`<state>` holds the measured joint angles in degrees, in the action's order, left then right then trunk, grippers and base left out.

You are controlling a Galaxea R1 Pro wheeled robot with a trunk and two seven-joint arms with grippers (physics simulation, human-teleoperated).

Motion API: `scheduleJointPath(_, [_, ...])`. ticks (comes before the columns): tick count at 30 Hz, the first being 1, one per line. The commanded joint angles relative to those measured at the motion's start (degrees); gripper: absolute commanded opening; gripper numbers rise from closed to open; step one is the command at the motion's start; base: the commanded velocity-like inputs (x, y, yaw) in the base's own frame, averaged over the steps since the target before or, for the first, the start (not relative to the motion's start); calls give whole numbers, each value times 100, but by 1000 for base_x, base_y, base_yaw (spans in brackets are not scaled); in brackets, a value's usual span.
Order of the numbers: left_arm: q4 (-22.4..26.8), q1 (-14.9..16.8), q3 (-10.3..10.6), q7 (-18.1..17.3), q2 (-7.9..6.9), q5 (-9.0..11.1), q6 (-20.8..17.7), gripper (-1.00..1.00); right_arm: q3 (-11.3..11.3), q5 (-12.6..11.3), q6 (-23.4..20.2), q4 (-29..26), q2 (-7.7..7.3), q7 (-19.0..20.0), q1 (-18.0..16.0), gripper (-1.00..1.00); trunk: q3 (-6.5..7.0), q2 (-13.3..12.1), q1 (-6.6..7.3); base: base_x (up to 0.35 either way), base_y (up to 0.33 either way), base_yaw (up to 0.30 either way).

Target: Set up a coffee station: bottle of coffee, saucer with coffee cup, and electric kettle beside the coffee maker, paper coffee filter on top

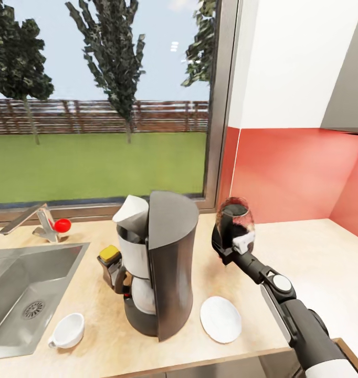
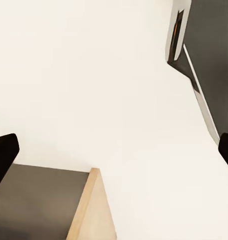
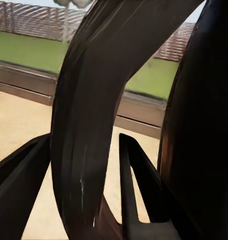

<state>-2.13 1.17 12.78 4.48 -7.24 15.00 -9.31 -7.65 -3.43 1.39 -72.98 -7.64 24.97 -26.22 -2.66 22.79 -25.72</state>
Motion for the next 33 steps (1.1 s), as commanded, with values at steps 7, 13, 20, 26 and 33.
scheduleJointPath(7, [-6, 4, 50, 9, 11, 56, -3, 100, 65, -64, 42, 696, -254, 840, -6, -100, -12, 13, -6, 49, 0, 0])
scheduleJointPath(13, [-6, 5, 50, 9, 13, 57, -1, 100, 56, -63, 46, 797, -337, 1365, -6, -100, -12, 13, -6, 1, 0, 0])
scheduleJointPath(20, [-23, -2, 50, 9, 18, 57, 15, 100, 53, -64, 46, 805, -401, 2033, -6, -100, -12, 13, -6, 0, 0, 0])
scheduleJointPath(26, [-24, -2, 47, 9, 21, 56, 17, 100, 68, -80, 46, 801, -405, 2427, -6, -100, -12, 13, -6, 0, 0, 0])
scheduleJointPath(33, [-16, -2, 42, 9, 28, 64, 17, 100, 470, -188, 36, 766, -397, 2484, -6, -100, -12, 13, -6, 0, 0, 0])
